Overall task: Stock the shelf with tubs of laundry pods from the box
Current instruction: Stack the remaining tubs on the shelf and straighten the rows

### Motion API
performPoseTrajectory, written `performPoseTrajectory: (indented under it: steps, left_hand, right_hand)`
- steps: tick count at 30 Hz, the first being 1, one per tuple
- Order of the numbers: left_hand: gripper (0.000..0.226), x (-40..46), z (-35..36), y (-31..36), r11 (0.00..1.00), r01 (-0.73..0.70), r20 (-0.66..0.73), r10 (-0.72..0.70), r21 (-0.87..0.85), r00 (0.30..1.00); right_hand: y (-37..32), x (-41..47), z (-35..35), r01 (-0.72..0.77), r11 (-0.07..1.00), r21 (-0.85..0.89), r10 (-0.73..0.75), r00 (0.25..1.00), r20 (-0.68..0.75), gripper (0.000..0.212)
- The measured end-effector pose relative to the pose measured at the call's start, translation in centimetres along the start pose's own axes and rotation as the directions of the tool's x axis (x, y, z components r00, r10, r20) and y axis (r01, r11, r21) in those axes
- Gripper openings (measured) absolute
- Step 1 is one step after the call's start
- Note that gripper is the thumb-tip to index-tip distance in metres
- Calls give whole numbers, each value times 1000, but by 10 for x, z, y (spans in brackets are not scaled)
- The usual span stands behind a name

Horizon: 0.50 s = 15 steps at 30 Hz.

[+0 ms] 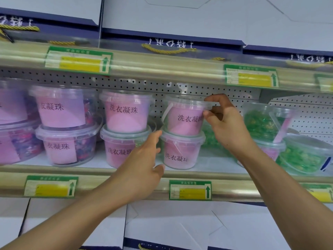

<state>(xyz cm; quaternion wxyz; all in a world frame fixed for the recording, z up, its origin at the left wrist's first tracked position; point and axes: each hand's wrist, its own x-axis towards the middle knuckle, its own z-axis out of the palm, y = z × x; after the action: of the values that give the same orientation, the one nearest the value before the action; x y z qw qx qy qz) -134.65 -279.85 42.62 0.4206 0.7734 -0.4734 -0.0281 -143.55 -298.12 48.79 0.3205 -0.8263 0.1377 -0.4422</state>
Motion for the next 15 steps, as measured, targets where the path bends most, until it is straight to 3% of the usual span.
performPoseTrajectory:
  steps: [3,6,10,12,15]
  left_hand:
    - [85,4,6,-2,999,-3,16,4,-45,1000]
    - [92,9,9,-1,993,17,45,-12,-115,999]
    - [95,16,11,-2,969,66,89,-46,-237,995]
    - [94,17,12,-4,963,69,90,-46,-262,995]
    - [94,17,13,-4,965,54,62,-39,-255,997]
  right_hand:
    - [7,-11,2,-16,999,37,17,1000,-19,44]
    - [13,-24,5,-77,994,83,72,995,62,61]
    - [22,-28,4,-317,912,262,257,937,238,79]
    - [25,-33,6,-364,892,268,261,899,351,73]
    - [28,-39,10,-340,902,265,231,900,370,56]
